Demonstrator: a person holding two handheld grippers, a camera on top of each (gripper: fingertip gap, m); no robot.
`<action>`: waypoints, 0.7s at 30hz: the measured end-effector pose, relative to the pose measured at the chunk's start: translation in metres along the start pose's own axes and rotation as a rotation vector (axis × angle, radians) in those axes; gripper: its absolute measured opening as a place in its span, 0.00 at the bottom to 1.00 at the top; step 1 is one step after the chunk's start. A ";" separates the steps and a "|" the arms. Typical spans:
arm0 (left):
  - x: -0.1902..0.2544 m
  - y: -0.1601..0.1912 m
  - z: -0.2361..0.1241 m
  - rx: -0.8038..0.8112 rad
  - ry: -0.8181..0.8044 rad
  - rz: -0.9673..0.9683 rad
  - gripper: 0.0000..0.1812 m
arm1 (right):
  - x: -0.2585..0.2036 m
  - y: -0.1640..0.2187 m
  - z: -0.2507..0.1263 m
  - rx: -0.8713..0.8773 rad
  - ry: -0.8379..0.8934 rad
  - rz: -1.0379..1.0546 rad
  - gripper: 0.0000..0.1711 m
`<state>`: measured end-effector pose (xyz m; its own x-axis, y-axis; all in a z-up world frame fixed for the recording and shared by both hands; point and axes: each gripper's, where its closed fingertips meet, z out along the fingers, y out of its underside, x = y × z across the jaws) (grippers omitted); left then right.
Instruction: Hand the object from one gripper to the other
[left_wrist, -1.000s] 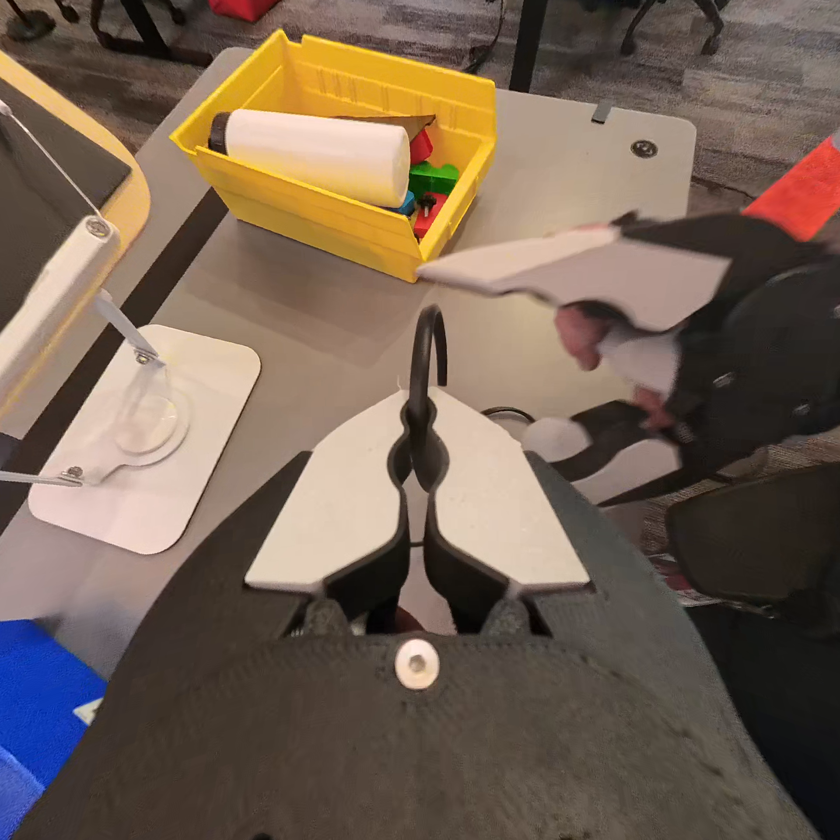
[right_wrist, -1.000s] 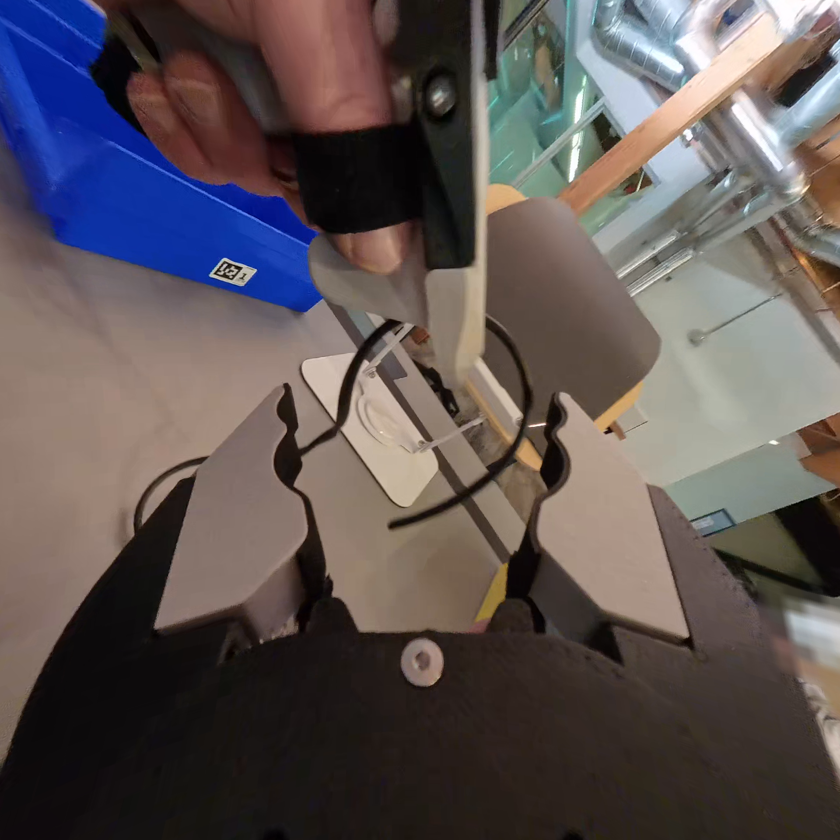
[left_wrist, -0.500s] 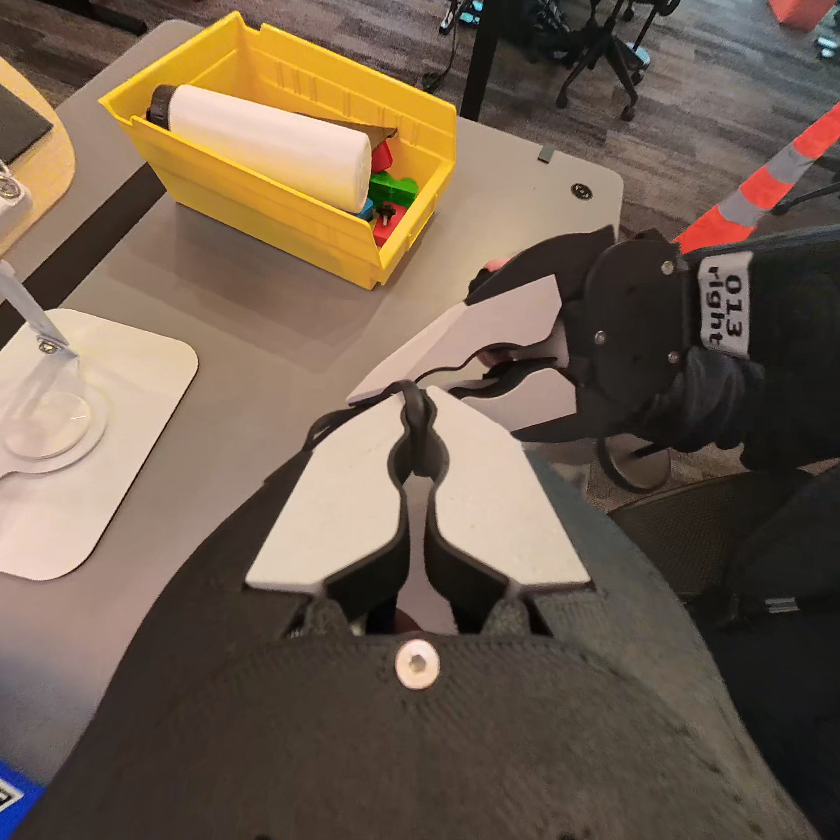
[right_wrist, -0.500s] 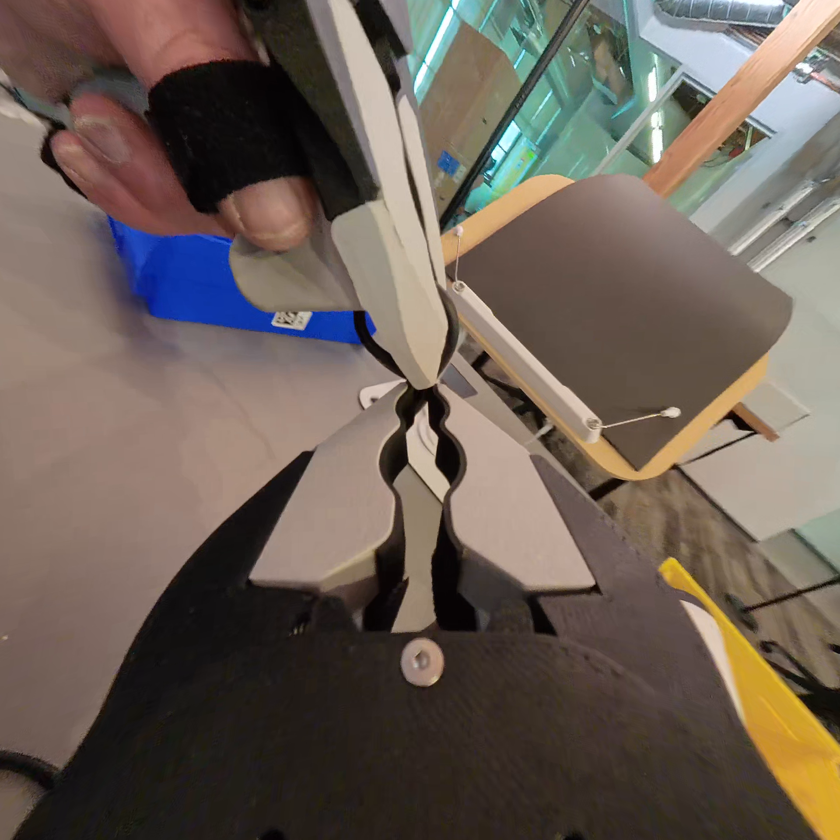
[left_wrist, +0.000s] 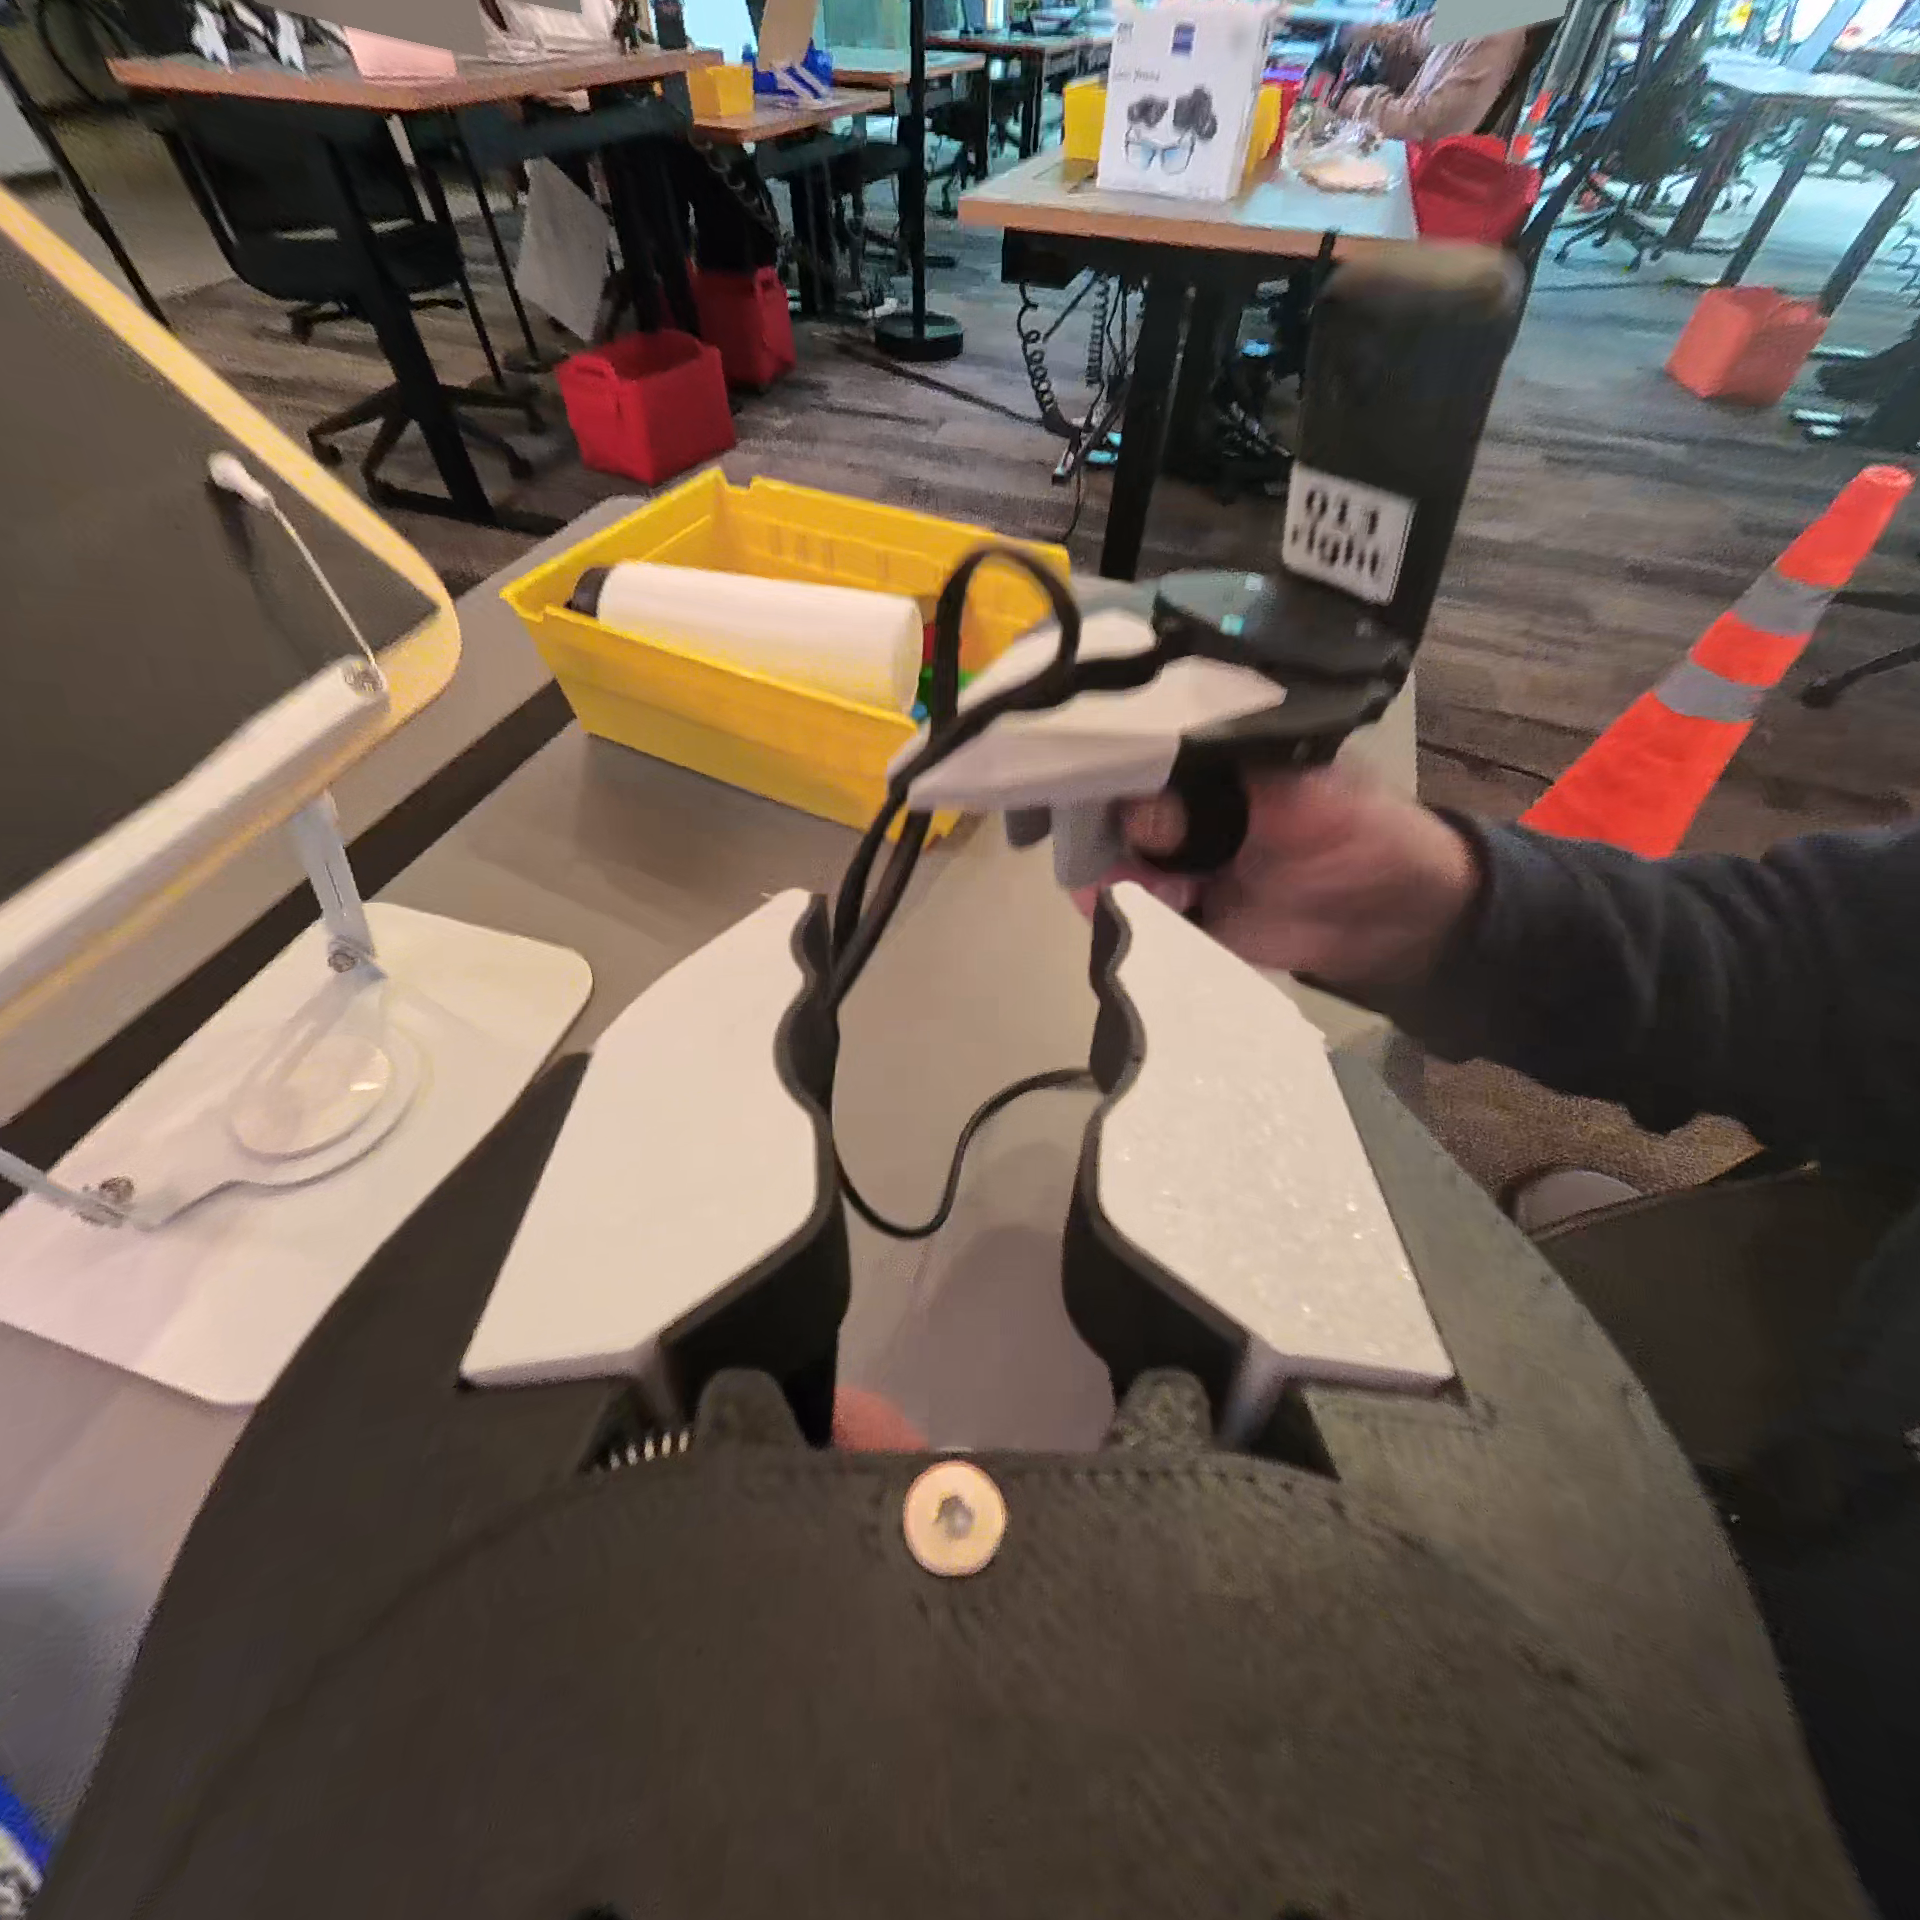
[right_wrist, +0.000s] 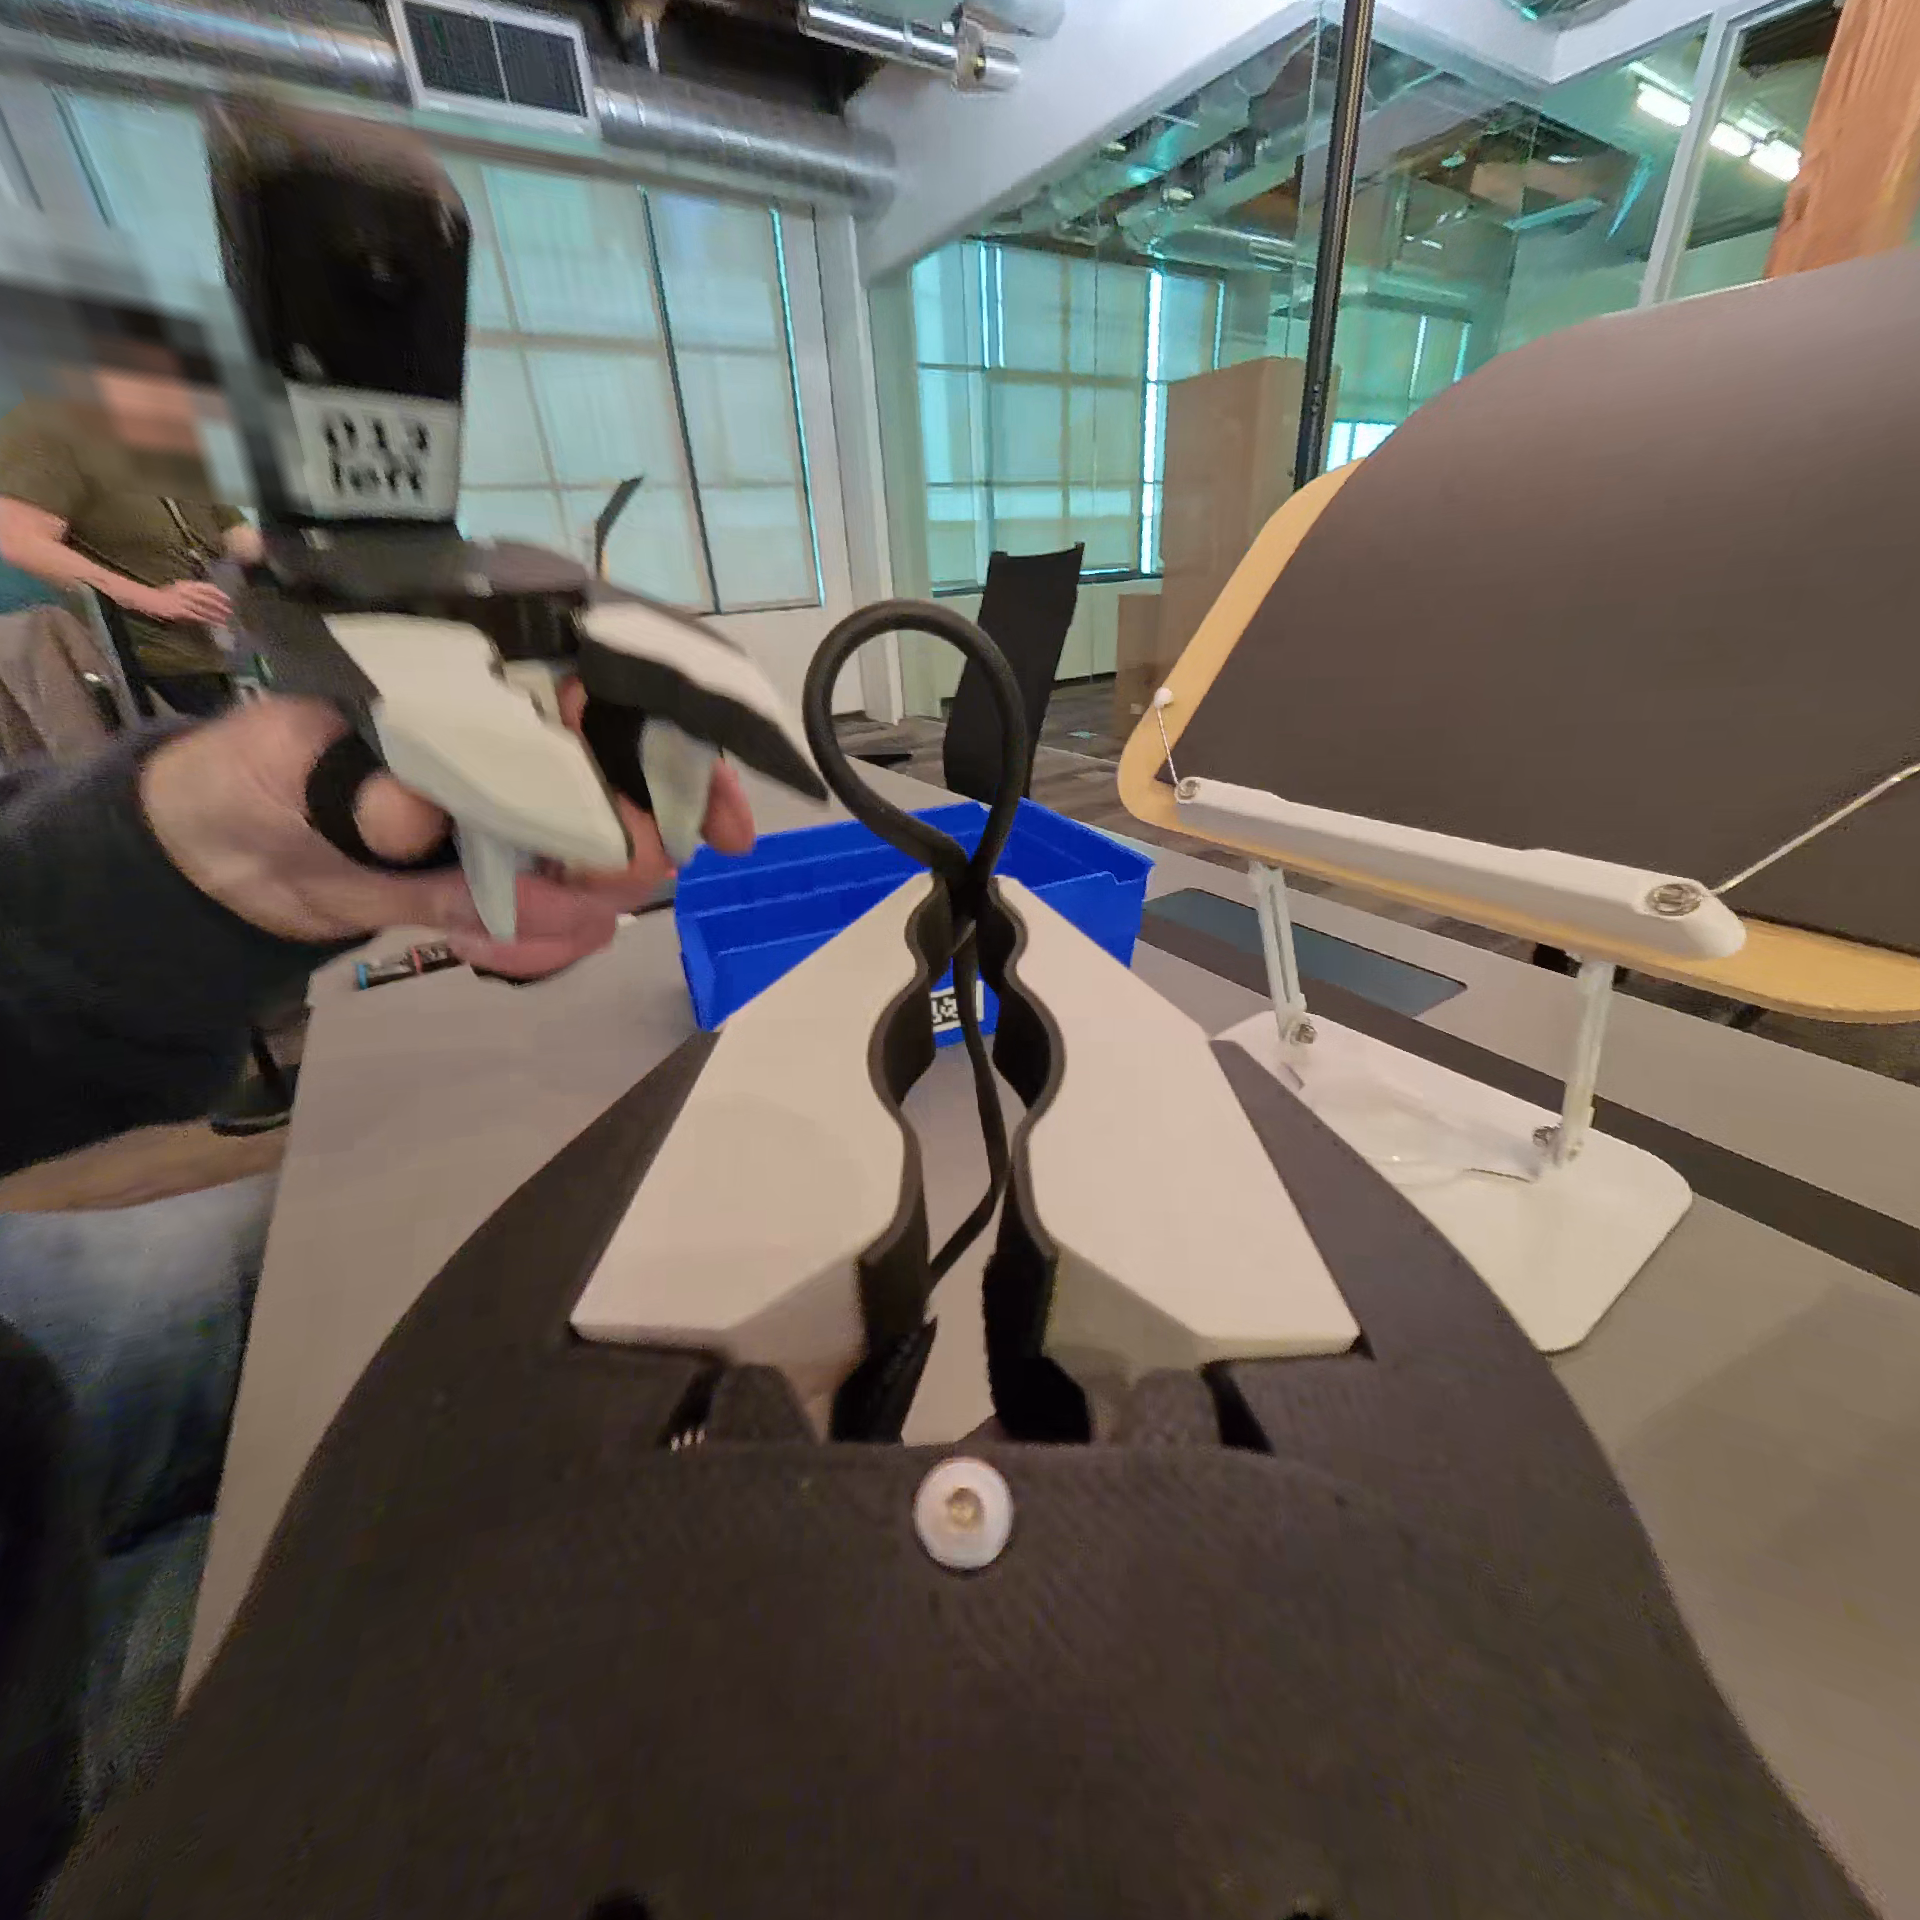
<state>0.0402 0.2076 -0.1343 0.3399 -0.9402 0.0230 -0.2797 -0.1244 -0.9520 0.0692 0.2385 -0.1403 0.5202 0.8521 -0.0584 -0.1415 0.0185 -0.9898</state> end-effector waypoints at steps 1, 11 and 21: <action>-0.001 0.011 0.003 -0.015 -0.002 -0.009 0.27 | 0.000 -0.003 -0.001 0.011 -0.006 0.005 0.00; 0.006 0.101 0.055 -0.098 0.022 -0.193 0.31 | -0.006 -0.055 -0.019 0.186 -0.051 0.061 0.01; 0.013 0.096 0.087 0.007 0.074 -0.202 0.01 | -0.011 -0.078 -0.039 0.230 -0.064 0.046 0.00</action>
<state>0.0956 0.2115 -0.2516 0.3217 -0.9172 0.2352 -0.2063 -0.3103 -0.9280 0.1075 0.2068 -0.0680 0.4556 0.8859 -0.0876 -0.3560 0.0911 -0.9300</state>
